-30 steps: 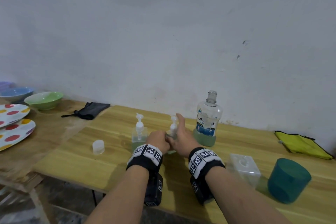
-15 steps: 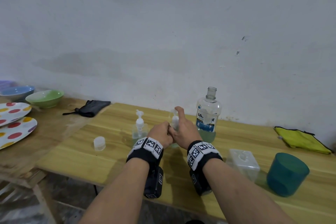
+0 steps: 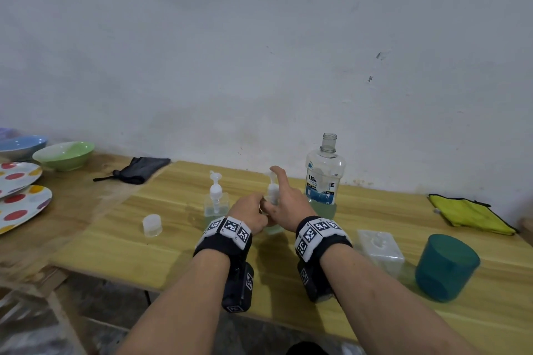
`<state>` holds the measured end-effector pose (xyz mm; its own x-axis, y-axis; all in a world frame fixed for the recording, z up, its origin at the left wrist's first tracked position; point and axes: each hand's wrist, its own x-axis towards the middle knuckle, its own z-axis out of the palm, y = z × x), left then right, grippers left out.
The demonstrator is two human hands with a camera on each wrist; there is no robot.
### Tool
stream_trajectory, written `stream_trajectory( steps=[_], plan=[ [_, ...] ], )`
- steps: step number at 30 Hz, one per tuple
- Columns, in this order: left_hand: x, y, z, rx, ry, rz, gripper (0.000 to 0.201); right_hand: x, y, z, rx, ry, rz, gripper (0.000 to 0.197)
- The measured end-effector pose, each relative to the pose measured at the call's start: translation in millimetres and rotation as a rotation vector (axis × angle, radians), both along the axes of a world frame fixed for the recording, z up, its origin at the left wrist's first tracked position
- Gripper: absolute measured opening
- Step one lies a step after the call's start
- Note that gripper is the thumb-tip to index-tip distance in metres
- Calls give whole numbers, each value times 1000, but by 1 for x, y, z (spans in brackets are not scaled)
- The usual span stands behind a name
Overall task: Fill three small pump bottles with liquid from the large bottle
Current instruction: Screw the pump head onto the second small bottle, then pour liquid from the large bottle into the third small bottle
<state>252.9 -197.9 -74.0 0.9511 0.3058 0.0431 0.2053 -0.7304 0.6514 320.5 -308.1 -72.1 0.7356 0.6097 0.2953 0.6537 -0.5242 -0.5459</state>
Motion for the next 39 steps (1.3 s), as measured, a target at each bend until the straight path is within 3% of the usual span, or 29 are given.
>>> stream_trajectory(
  steps=[3,5,9,10,13,16,18,20,22,25,27,32,33,36,39],
  plan=[
    [1,3,-3,20,-1,-12,19,0,-4,-1,4,35,39,82],
    [2,7,-6,-2,-6,-14,26,3,-6,0,39,111,17,76],
    [1,11,-12,17,23,-22,46,13,-9,1,19,174,7,24],
    [1,11,-13,29,34,-20,46,14,-8,2,12,172,1,21],
    [3,8,-15,10,63,-13,46,13,-1,3,-79,99,-120,30],
    [5,8,-16,45,58,16,48,7,1,4,-106,26,-175,26],
    [7,10,-18,90,42,44,48,7,-4,10,-60,164,-95,23],
    [10,9,-18,123,48,72,44,13,-16,25,-38,313,-80,42],
    [14,9,-15,139,86,95,42,24,-32,42,52,266,-236,31],
    [21,9,-10,171,135,121,43,41,-63,61,372,133,-587,16],
    [26,9,-8,193,155,130,42,54,-80,64,459,157,-684,25],
    [33,10,-2,216,204,129,48,71,-87,51,225,544,-543,81],
    [33,10,-1,224,214,125,49,71,-85,48,227,571,-524,81],
    [35,11,1,225,226,125,49,72,-77,40,244,582,-496,51],
    [36,8,4,241,258,142,46,76,-73,35,269,572,-501,42]
  ],
)
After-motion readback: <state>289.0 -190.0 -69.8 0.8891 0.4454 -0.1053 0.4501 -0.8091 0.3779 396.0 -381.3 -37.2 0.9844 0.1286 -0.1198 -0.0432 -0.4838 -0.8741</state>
